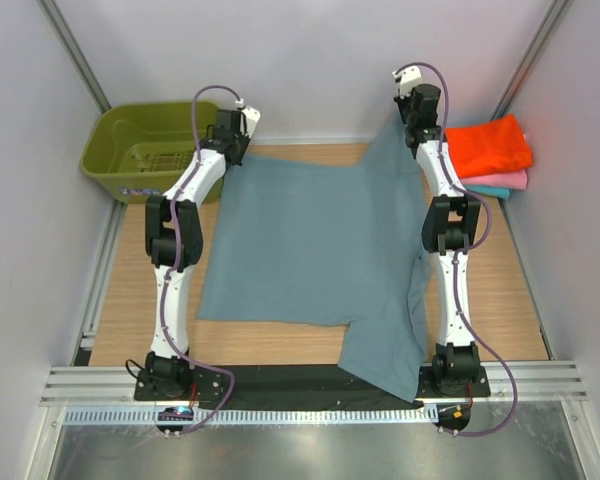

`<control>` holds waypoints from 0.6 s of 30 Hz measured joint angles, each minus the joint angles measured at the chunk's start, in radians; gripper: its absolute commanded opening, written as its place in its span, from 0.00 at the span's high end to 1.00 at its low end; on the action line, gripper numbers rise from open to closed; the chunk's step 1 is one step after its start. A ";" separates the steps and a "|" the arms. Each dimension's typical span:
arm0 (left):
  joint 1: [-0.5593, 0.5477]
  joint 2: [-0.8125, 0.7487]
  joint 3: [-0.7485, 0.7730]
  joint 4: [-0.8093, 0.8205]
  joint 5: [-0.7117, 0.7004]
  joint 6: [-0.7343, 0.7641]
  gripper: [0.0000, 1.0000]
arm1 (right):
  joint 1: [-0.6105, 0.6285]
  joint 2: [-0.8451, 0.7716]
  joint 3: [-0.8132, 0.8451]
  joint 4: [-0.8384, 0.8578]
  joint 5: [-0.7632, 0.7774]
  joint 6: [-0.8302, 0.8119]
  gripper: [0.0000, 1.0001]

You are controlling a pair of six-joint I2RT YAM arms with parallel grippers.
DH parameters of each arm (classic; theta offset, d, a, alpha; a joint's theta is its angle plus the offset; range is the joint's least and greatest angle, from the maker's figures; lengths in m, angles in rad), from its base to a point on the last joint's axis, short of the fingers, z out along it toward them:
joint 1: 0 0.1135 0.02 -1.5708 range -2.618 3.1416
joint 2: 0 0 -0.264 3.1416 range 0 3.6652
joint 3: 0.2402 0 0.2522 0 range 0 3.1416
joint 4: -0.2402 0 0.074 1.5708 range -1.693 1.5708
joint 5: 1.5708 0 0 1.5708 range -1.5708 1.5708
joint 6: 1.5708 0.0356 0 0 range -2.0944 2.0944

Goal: Fold and stack the t-shirts
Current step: Flatten the tshirt out

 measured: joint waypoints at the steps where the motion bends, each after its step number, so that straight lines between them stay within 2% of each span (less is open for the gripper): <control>1: 0.000 0.004 0.014 0.000 0.000 0.000 1.00 | -0.004 0.000 0.000 0.001 0.000 0.000 0.99; 10: 0.000 0.006 0.040 -0.001 0.000 0.000 1.00 | -0.031 -0.063 -0.063 -0.098 -0.021 0.032 0.99; 18: 0.000 0.006 0.040 -0.002 -0.002 0.001 1.00 | -0.032 -0.306 -0.227 -0.213 -0.100 0.098 0.99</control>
